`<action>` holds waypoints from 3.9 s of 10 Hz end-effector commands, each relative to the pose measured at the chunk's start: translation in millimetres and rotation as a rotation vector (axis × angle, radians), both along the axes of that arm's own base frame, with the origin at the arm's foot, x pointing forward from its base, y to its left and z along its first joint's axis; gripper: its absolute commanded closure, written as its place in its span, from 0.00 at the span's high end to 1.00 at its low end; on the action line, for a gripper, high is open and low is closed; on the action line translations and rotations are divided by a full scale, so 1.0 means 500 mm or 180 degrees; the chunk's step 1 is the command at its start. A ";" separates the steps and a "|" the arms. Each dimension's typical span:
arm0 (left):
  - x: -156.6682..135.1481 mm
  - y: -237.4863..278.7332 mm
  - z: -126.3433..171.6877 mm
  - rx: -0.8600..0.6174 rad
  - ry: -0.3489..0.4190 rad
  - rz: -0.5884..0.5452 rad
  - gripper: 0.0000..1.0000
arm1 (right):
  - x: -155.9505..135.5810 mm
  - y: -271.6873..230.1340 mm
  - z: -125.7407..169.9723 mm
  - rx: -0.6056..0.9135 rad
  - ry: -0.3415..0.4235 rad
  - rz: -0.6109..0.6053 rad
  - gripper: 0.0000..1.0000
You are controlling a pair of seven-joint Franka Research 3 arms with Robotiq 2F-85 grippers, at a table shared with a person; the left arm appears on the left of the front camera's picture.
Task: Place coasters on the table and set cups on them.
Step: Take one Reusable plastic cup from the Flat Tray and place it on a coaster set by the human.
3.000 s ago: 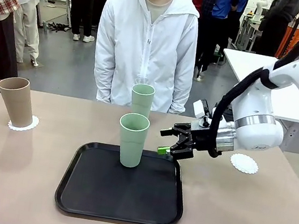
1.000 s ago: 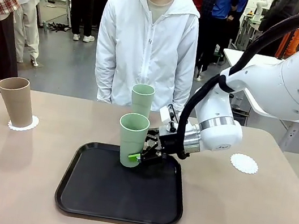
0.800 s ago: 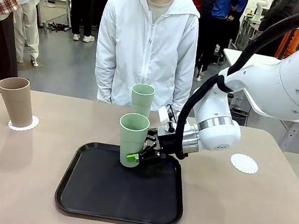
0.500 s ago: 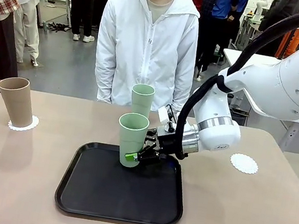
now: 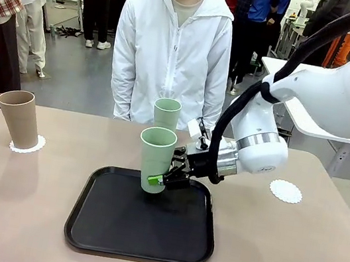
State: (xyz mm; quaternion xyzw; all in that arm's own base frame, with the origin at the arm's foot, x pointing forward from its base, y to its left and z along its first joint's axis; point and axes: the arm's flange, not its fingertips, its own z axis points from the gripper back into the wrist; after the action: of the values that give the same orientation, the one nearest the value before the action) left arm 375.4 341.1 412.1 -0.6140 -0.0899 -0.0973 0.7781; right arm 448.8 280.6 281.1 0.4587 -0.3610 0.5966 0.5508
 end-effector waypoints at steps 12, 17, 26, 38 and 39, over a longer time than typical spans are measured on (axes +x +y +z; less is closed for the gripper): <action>-0.003 0.001 0.002 0.0019 0.0012 0.0016 1.00 | -0.082 -0.065 0.244 -0.0121 -0.0224 -0.0175 0.81; -0.003 0.001 0.002 0.0019 0.0012 0.0016 1.00 | 0.059 -0.445 0.246 -0.0022 -0.0156 -0.0962 0.81; -0.003 0.001 0.002 0.0019 0.0012 0.0016 1.00 | 0.027 -0.750 0.249 0.0179 -0.0164 -0.1780 0.81; -0.003 0.001 0.002 0.0019 0.0012 0.0016 1.00 | 0.073 -0.775 0.119 0.0105 -0.0452 -0.1396 0.81; -0.003 0.001 0.002 0.0019 0.0012 0.0016 1.00 | 0.080 -0.786 0.097 0.0055 -0.0464 -0.1374 0.81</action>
State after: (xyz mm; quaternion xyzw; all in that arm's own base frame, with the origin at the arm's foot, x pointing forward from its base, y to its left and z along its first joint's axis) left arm 374.9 341.8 411.9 -0.6141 -0.0904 -0.0965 0.7781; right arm 481.7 -102.9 331.4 0.3317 -0.4951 0.4791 0.6444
